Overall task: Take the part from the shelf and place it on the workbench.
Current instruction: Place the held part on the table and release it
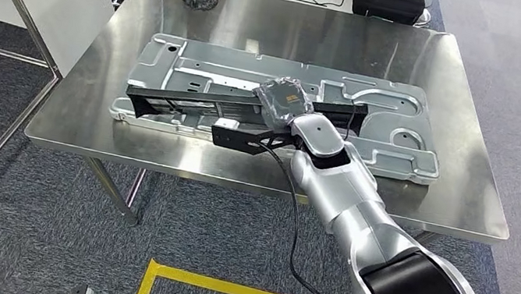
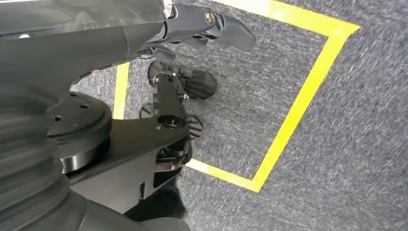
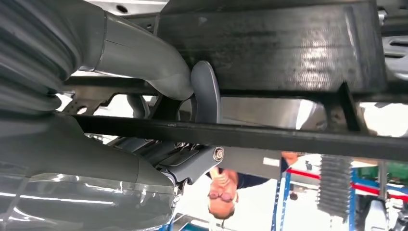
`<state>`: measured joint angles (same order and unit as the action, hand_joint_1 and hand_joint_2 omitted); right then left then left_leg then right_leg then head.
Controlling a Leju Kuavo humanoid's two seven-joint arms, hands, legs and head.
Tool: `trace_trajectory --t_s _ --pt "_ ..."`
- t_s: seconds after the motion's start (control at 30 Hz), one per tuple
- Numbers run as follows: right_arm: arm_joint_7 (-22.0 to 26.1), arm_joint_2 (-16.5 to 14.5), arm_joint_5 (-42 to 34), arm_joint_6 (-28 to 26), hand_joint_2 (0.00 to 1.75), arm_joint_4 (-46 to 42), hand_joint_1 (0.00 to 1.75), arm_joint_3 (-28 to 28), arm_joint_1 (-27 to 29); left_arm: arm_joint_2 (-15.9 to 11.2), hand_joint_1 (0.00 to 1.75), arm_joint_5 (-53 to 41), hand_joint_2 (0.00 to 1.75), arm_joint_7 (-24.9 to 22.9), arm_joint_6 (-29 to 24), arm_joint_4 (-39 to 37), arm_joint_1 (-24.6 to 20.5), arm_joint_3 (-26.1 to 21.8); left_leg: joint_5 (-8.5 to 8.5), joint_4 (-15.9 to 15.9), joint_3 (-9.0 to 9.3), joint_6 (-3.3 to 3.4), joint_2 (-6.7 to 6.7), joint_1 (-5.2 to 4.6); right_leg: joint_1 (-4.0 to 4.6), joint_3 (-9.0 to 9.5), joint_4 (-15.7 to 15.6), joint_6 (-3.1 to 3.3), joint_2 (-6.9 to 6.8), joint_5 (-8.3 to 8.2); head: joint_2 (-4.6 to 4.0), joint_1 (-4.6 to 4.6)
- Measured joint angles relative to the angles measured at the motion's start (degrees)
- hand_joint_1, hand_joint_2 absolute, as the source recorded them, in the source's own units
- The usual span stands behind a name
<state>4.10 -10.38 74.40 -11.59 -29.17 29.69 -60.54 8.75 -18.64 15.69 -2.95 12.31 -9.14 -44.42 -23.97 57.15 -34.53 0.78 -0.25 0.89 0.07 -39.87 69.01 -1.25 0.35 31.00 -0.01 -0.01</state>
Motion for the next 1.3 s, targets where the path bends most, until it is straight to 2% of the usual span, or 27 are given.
trace_trajectory --t_s 0.03,0.07,0.1,0.17,0.23,0.3,0.4,0.47,0.53,0.57,0.6,0.63,0.7,0.73,0.77,0.8,0.87,0.93,0.97,1.03,1.07,1.1,1.13,1.2,1.23,1.27,1.3 --pt "-0.07 0.10 0.15 -0.09 1.75 0.21 1.75 -0.12 0.00 0.04 0.00 -0.03 1.75 -0.13 -0.04 0.00 0.10 -0.01 -0.09 0.04 0.02 0.06 -0.01 0.00 -0.22 -2.00 3.49 -0.25 -0.01 0.95 0.00 -0.01" --pt "-0.13 0.22 0.36 -0.15 1.75 0.42 1.75 -0.26 0.03 0.09 0.00 -0.07 1.75 -0.24 -0.09 -0.01 0.23 -0.01 -0.19 0.11 0.05 0.06 -0.03 0.01 -0.43 -3.24 5.28 -0.45 -0.02 0.88 0.01 0.01" --pt "-0.24 0.31 0.62 -0.25 1.75 0.58 1.75 -0.39 -0.01 0.13 0.00 -0.10 1.75 -0.32 -0.13 -0.01 0.33 -0.02 -0.33 0.23 0.10 0.00 -0.08 0.02 -0.64 -3.33 4.72 -0.57 -0.04 -0.34 0.01 0.02" --pt "-0.43 0.39 1.12 -0.45 1.75 0.73 1.75 -0.57 -0.45 0.21 0.00 -0.14 1.75 -0.38 -0.14 -0.02 0.42 -0.02 -0.79 0.66 0.25 -0.29 -0.18 0.06 -0.91 -0.48 -2.52 -0.53 -0.14 -4.77 0.01 0.02" --pt "-0.48 0.32 1.57 -0.70 1.75 0.74 1.75 -0.64 -1.25 0.27 0.00 -0.10 1.75 -0.28 -0.14 -0.01 0.36 -0.01 -1.29 1.14 0.22 -0.80 -0.21 -0.12 -0.75 2.45 -9.08 -0.15 -0.23 -7.26 0.00 -0.01" --pt "-0.49 0.21 1.92 -0.77 1.75 0.74 1.75 -0.66 -1.86 0.31 0.00 -0.02 1.75 -0.10 -0.09 -0.01 0.31 -0.01 -1.53 1.18 0.22 -1.38 -0.19 -0.26 -0.41 3.16 -10.46 0.43 -0.19 -7.16 0.00 -0.05" --pt "-0.54 -0.03 2.32 -0.56 1.75 0.72 1.75 -0.66 -2.59 0.36 0.00 0.04 1.75 0.16 0.03 0.00 0.23 -0.02 -2.48 2.10 0.01 -2.31 -0.11 -0.07 -0.62 3.57 -10.99 1.50 -0.15 -7.19 0.00 -0.06" --pt "-0.59 -0.33 2.59 -0.32 1.75 0.72 1.75 -0.66 -3.29 0.36 0.00 0.04 1.75 0.26 0.05 -0.01 0.17 -0.02 -5.31 7.35 -2.34 -2.79 -0.05 0.04 -0.75 3.98 -11.29 2.06 -0.18 -7.12 0.00 -0.12" --pt "-0.77 -0.50 2.83 0.02 1.75 0.77 1.75 -0.67 -3.76 0.36 0.00 0.04 1.75 0.29 0.06 -0.01 0.18 -0.02 -8.35 15.12 -6.23 -3.10 -0.05 0.09 -0.63 4.23 -11.26 2.35 -0.18 -6.91 0.01 -0.14" --pt "-0.88 -0.51 2.92 0.14 1.75 0.82 1.75 -0.68 -3.86 0.36 0.00 0.04 1.75 0.29 0.06 -0.02 0.20 -0.02 -8.67 17.48 -7.60 -3.20 -0.04 0.11 -0.58 4.38 -11.23 2.40 -0.18 -6.78 0.01 -0.14" --pt "-0.99 -0.50 3.02 0.18 1.75 0.86 1.75 -0.73 -3.93 0.36 0.00 0.04 1.75 0.28 0.05 -0.02 0.22 -0.02 -7.84 17.70 -8.00 -3.22 -0.04 0.14 -0.55 4.55 -11.18 2.39 -0.16 -6.62 0.01 -0.15" --pt "-1.07 -0.50 3.11 0.19 1.75 0.90 1.75 -0.82 -4.04 0.36 0.00 0.03 1.75 0.27 0.04 -0.01 0.23 -0.02 -6.00 15.68 -7.32 -3.20 -0.03 0.17 -0.55 4.77 -11.09 2.32 -0.12 -6.42 0.00 -0.14" --pt "-1.25 -0.46 3.37 0.18 1.75 0.91 1.75 -1.12 -4.52 0.35 0.00 0.01 1.75 0.20 0.02 -0.01 0.20 -0.02 -1.68 7.87 -3.96 -2.96 0.02 0.19 -0.48 5.10 -10.80 1.97 -0.01 -5.91 -0.01 -0.14" --pt "-1.37 -0.43 3.53 0.19 1.75 0.92 1.75 -1.30 -4.85 0.35 0.00 -0.03 1.75 0.15 0.02 0.00 0.17 -0.02 -0.55 4.60 -2.52 -2.70 0.03 0.12 -0.39 5.08 -10.61 1.73 0.05 -5.72 -0.01 -0.13" --pt "-1.53 -0.37 3.67 0.20 1.75 0.92 1.75 -1.49 -5.13 0.36 0.00 -0.07 1.75 0.09 0.02 0.00 0.14 -0.02 -0.12 2.60 -1.66 -2.42 0.02 0.03 -0.31 4.99 -10.50 1.44 0.09 -5.62 0.00 -0.09" --pt "-1.67 -0.30 3.79 0.21 1.75 0.92 1.75 -1.71 -5.31 0.36 0.00 -0.14 1.75 0.03 0.02 0.00 0.15 -0.02 -0.41 2.00 -1.41 -2.11 -0.03 -0.08 -0.23 4.89 -10.49 1.16 0.10 -5.60 0.01 -0.07" --pt "-1.88 -0.16 3.95 0.22 1.75 0.90 1.75 -2.20 -5.46 0.39 0.00 -0.34 1.75 -0.05 0.02 -0.01 0.19 -0.02 -0.38 1.66 -1.38 -1.43 -0.10 -0.07 -0.28 4.82 -10.53 0.56 0.06 -5.53 0.01 -0.03" --pt "-1.96 0.02 4.13 0.21 1.75 0.86 1.75 -2.70 -5.67 0.43 0.00 -0.57 1.75 -0.08 0.02 -0.01 0.12 -0.03 -0.29 1.34 -1.14 -0.77 -0.10 0.08 -0.39 4.11 -8.77 -0.06 -0.01 -4.33 0.01 0.04" --pt "-1.99 0.18 4.25 0.20 1.75 0.85 1.75 -2.93 -5.79 0.45 0.00 -0.65 1.75 -0.08 0.03 -0.01 0.03 -0.03 -0.29 1.21 -1.01 -0.51 -0.08 0.16 -0.44 2.86 -6.15 -0.31 -0.03 -2.95 0.01 0.06" --pt "-2.06 0.61 4.57 0.19 1.75 0.87 1.75 -3.38 -5.89 0.51 0.00 -0.76 1.75 -0.11 0.04 -0.01 -0.13 -0.02 -0.44 1.20 -0.89 -0.18 -0.07 0.14 -0.48 -0.98 1.40 -0.61 -0.05 0.11 0.01 0.10" --pt "-2.12 0.83 4.73 0.18 1.75 0.91 1.75 -3.57 -5.82 0.54 0.00 -0.80 1.75 -0.14 0.04 -0.01 -0.17 -0.02 -0.51 1.21 -0.81 -0.09 -0.09 0.13 -0.50 -2.65 4.32 -0.67 -0.06 0.79 0.00 0.11" --pt "-2.20 1.00 4.86 0.18 1.75 0.95 1.75 -3.74 -5.73 0.56 0.00 -0.84 1.75 -0.20 0.04 -0.01 -0.16 -0.02 -0.59 1.22 -0.71 -0.04 -0.11 0.12 -0.51 -3.50 5.48 -0.65 -0.06 0.51 0.00 0.11" --pt "-2.30 1.15 4.95 0.17 1.75 0.98 1.75 -3.89 -5.69 0.60 0.00 -0.90 1.75 -0.26 0.04 -0.01 -0.15 -0.02 -0.69 1.23 -0.57 -0.05 -0.16 0.12 -0.51 -3.22 4.24 -0.52 -0.06 -0.93 0.00 0.12" --pt "-2.49 1.47 4.99 0.15 1.75 1.00 1.75 -4.13 -5.71 0.70 0.00 -1.01 1.75 -0.38 0.04 -0.01 -0.14 -0.02 -0.96 1.24 -0.17 -0.25 -0.28 0.09 -0.40 -0.21 -3.17 0.06 -0.07 -5.15 0.01 0.13" --pt "-2.63 1.59 5.10 0.12 1.75 1.01 1.75 -4.27 -5.75 0.78 0.00 -1.06 1.75 -0.43 0.04 -0.01 -0.18 -0.02 -1.12 1.29 -0.07 -0.43 -0.31 -0.02 -0.24 1.44 -7.01 0.41 -0.08 -6.74 0.01 0.11" --pt "-2.75 1.67 5.27 0.11 1.75 1.01 1.75 -4.37 -5.75 0.84 0.00 -1.09 1.75 -0.46 0.04 -0.01 -0.23 -0.02 -1.24 1.29 -0.04 -0.65 -0.31 -0.10 -0.08 2.51 -9.48 0.71 -0.08 -7.53 0.00 0.10" --pt "-2.87 1.70 5.51 0.10 1.75 1.02 1.75 -4.45 -5.73 0.89 0.00 -1.11 1.75 -0.51 0.04 -0.02 -0.30 -0.02 -1.33 1.27 -0.05 -0.90 -0.28 -0.17 0.07 2.95 -10.59 0.93 -0.06 -7.61 0.00 0.08"
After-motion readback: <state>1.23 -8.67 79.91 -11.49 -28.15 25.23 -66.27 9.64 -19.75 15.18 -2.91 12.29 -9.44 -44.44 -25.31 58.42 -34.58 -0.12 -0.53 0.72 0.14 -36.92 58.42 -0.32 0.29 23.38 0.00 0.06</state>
